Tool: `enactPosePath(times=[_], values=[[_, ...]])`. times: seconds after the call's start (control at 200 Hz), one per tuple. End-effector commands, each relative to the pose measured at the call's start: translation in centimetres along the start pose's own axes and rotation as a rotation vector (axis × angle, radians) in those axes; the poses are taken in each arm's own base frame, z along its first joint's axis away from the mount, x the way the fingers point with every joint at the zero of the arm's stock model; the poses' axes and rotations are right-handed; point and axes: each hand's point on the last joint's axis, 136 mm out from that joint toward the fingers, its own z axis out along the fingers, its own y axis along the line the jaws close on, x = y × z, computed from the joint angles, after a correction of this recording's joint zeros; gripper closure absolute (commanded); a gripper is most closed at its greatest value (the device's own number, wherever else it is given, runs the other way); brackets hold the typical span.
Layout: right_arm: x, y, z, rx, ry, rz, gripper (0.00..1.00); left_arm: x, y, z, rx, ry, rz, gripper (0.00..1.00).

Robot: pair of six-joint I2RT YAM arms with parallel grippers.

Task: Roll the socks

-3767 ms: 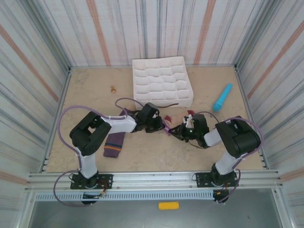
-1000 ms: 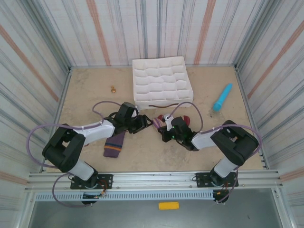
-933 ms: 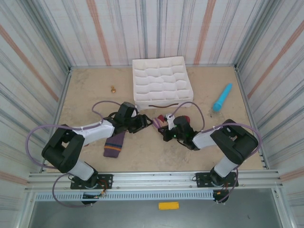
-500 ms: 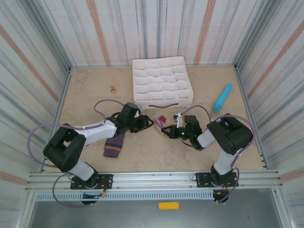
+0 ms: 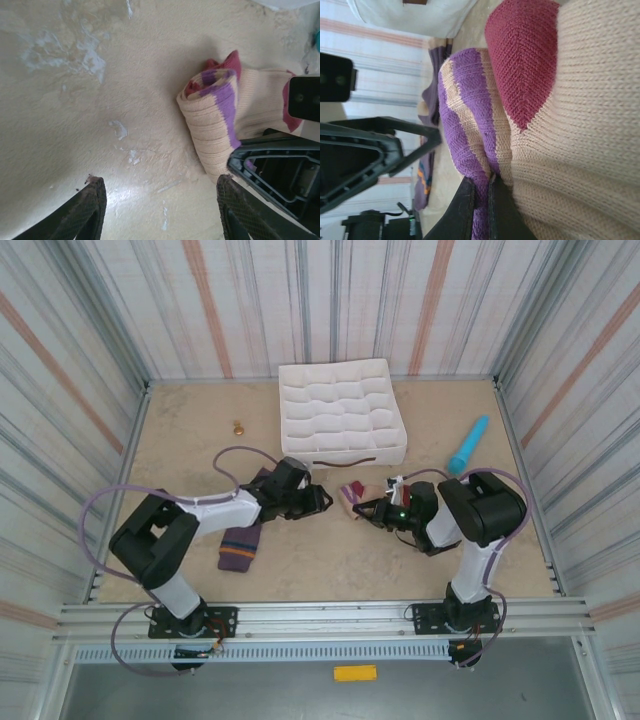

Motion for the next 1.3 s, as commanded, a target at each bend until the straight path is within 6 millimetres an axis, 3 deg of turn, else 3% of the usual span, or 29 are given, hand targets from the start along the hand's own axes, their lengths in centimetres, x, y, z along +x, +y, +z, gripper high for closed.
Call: enactPosePath(times=[0.0, 0.451, 0.591, 0.776, 1.032, 1.182, 1.297], values=[[5.1, -7.8, -1.5, 0.25, 0.077, 0.284, 1.0, -0.4, -1.2, 1.2, 0.023, -0.003, 0.012, 0.39], [6.2, -10.0, -2.6, 0.338, 0.069, 0.38, 1.0, -1.3, -3.8, 5.4, 0.068, 0.013, 0.005, 0.39], [6.5, -10.6, -3.0, 0.358, 0.066, 0.419, 1.0, -1.0, -3.3, 6.5, 0.042, 0.038, -0.008, 0.44], [6.4, -10.5, -2.7, 0.341, 0.073, 0.421, 1.0, -0.7, -2.9, 7.4, 0.016, 0.058, -0.02, 0.61], [6.0, -9.7, -2.4, 0.318, 0.102, 0.321, 1.0, -1.5, -1.3, 7.0, -0.105, 0.076, -0.008, 0.95], [5.2, -7.7, -1.6, 0.297, 0.143, 0.195, 0.93, -1.8, 0.8, 5.4, -0.161, 0.059, -0.038, 1.0], [4.5, -4.6, -0.1, 0.28, 0.198, 0.043, 0.86, -1.4, 2.1, 4.4, -0.174, 0.055, -0.086, 1.0]])
